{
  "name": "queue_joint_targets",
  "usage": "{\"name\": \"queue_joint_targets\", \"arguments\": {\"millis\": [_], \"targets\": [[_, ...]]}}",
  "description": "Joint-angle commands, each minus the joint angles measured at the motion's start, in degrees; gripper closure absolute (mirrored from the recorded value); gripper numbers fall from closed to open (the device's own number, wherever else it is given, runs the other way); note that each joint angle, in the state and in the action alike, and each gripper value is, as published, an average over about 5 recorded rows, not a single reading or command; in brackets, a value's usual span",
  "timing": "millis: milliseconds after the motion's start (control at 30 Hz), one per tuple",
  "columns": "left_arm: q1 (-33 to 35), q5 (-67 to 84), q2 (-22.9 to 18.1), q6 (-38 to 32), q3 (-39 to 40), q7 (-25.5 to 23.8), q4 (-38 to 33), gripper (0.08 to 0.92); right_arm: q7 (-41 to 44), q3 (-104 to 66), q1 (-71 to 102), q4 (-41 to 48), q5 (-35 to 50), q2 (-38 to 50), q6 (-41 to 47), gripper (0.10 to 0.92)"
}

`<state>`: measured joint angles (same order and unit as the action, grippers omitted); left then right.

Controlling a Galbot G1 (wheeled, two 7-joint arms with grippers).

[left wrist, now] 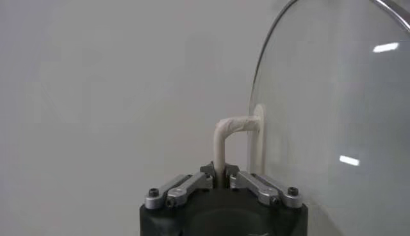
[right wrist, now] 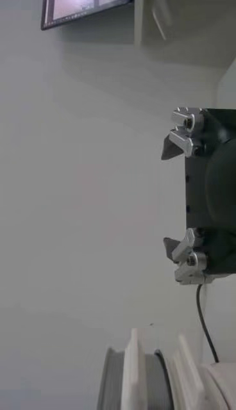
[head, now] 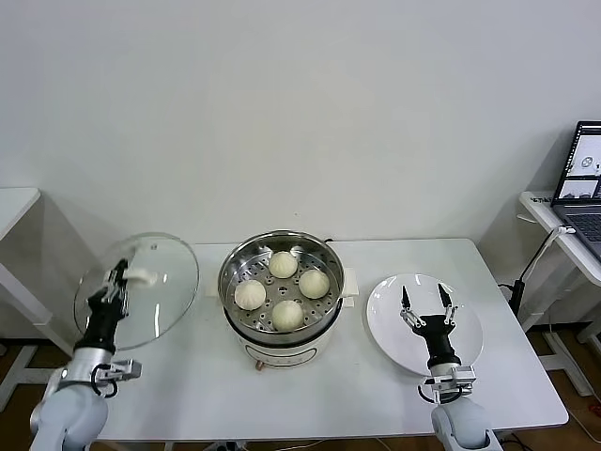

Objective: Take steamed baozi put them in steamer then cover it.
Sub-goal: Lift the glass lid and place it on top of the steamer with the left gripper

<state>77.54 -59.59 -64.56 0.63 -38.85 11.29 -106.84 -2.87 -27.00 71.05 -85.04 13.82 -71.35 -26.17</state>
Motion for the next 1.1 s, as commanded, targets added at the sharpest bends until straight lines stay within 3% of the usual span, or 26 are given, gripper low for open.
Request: {"name": "queue_joint_targets", "arguments": {"millis": [33,233,467,833,1100], "targets": [[-5.62,-5.20,-1.16,11.85,12.69,-9.23,-20.18,0.805,-0.13,-0.34,0.13,-0.51,-0.09,-0.02,0.15,0.203],[-11.38,-9.21,-5.98,18.93,26.00,-14.75,-18.00,0.805,-0.22,-0.70,0.19,-0.26,-0.32,-0.26,0.22,0.203],[-15.56,-16.94,-12.46,23.92,33.61,-21.03,-12.94,0.805,-0.30,-0.91,-0.12,0.63,-0.93,-1.27,0.28,0.203],[-16.94,-22.31,-16.88,26.08,37.18,-24.47,-7.48,0.805,-0.32,-0.89,-1.09,1.96,-1.51,-1.89,0.37,0.203],[-17.39,-26.71,-17.37,25.53,37.62,-25.43,-4.05,0.805,-0.29,-0.80,-1.39,2.40,-1.93,-2.16,0.38,0.203]]}}
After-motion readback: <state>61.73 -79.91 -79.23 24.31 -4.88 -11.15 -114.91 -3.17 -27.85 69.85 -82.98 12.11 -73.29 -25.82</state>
